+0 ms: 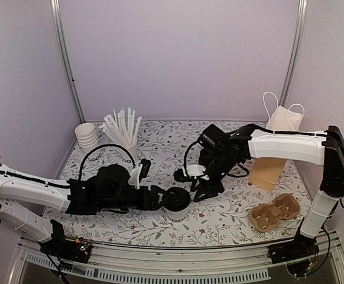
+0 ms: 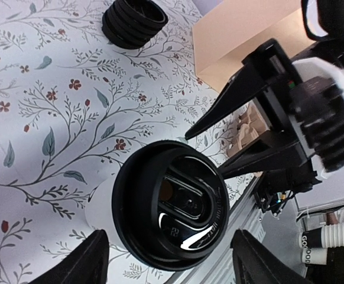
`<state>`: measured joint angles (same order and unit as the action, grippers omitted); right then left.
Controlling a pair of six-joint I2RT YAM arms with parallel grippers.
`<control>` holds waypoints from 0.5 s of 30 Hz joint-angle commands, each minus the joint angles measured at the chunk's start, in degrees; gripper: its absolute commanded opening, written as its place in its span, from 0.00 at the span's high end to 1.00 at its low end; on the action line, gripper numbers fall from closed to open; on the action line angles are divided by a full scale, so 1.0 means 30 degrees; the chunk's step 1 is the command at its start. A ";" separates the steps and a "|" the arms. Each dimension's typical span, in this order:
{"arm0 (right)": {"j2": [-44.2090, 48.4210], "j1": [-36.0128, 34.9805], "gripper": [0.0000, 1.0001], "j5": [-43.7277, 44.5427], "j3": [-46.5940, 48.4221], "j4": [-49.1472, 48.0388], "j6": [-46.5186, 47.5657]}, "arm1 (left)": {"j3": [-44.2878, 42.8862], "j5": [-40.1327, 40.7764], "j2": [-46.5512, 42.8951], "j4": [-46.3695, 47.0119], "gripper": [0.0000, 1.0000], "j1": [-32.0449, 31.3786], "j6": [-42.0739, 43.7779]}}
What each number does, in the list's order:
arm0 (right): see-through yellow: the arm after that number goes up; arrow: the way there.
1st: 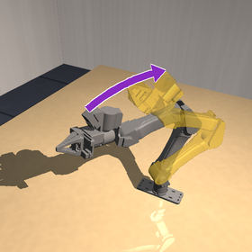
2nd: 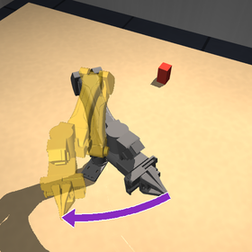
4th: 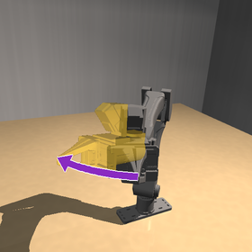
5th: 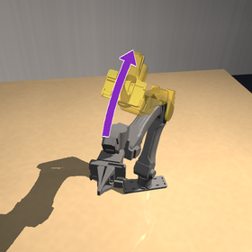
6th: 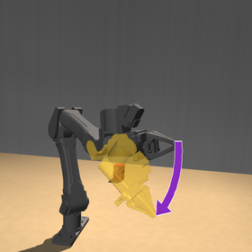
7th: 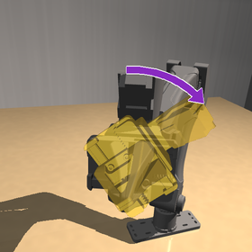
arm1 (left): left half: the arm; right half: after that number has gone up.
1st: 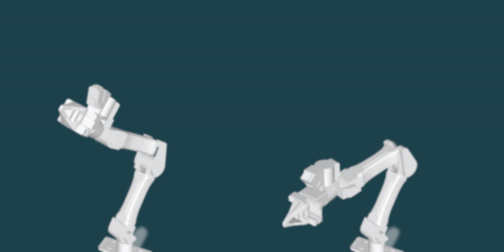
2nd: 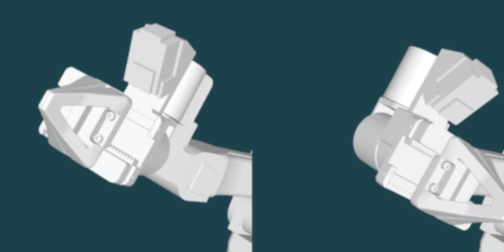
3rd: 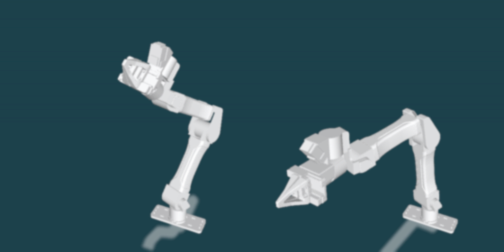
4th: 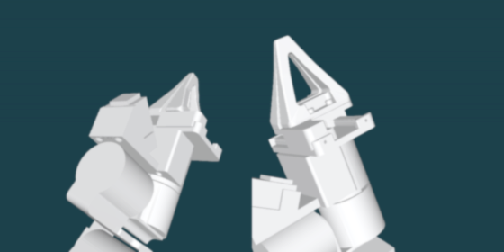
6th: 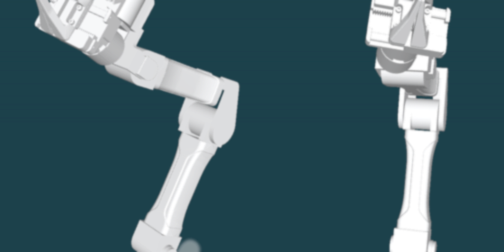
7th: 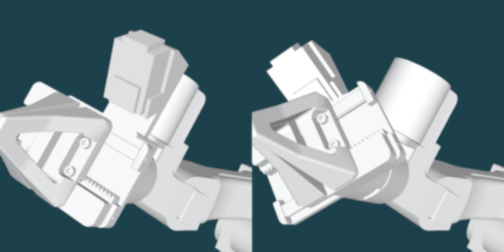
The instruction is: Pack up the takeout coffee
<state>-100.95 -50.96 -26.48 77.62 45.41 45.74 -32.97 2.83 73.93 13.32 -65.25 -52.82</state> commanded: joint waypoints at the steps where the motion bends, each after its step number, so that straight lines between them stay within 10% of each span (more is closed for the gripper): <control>1: 0.0968 -0.0035 0.55 0.0480 -0.0988 0.0075 -0.0036 | -0.0614 0.1265 -0.1079 -0.1009 0.24 0.0054 0.0543; 11: 0.1672 0.0434 0.52 -0.6898 -0.2718 -0.0583 -0.4941 | -0.1313 0.0037 0.0551 -0.0037 0.31 0.1468 0.1008; 15: 0.1217 0.0490 0.36 -0.8901 -0.3355 -0.0081 -0.5852 | -0.1816 -0.0783 0.1778 0.0735 0.34 0.1492 0.1154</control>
<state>-96.82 -49.84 -43.20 69.28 44.23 33.45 -36.21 3.44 76.12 12.60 -61.30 -50.72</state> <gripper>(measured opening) 0.591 0.673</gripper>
